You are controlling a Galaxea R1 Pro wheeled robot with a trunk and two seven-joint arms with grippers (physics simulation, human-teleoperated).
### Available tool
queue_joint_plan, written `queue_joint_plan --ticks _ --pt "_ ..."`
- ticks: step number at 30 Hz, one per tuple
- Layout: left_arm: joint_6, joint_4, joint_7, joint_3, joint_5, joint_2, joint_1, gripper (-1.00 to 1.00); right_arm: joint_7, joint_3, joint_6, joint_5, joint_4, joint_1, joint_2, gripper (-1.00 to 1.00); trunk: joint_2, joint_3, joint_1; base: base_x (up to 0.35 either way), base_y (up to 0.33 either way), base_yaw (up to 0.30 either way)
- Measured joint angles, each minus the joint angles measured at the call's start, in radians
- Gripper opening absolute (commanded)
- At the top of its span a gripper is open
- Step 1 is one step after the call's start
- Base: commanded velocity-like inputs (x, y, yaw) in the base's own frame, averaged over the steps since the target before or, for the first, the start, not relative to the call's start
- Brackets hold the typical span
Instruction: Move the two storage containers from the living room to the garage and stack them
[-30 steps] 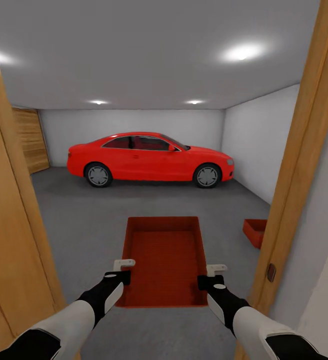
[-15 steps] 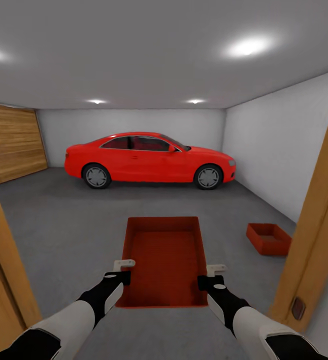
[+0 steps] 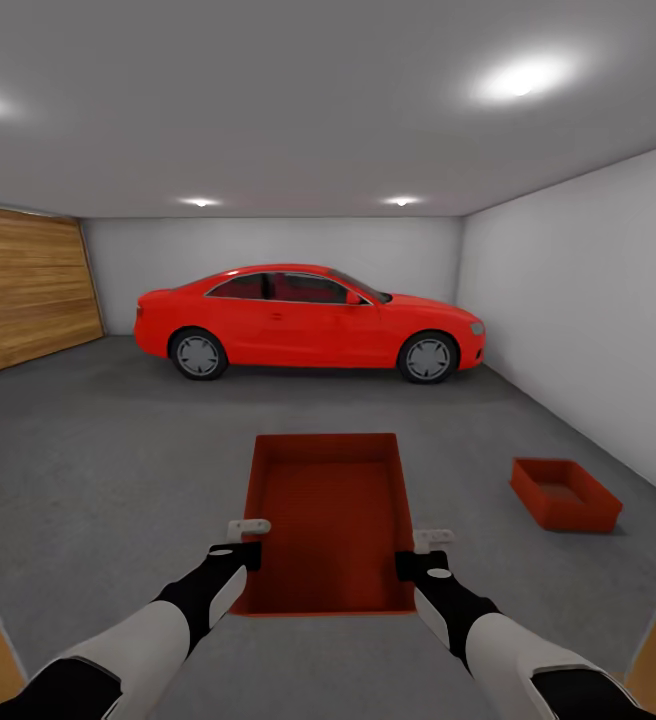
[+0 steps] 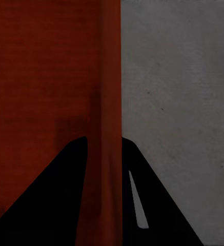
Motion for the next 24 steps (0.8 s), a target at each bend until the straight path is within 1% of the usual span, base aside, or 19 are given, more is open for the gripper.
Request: queue_joint_plan --ticks 24 --pt "-0.003 0.000 -0.001 0.001 0.000 0.000 0.000 -1.00 -0.001 0.001 -0.002 0.000 -0.001 0.000 0.000 -1.00 0.000 0.000 0.000 0.321 0.000 0.002"
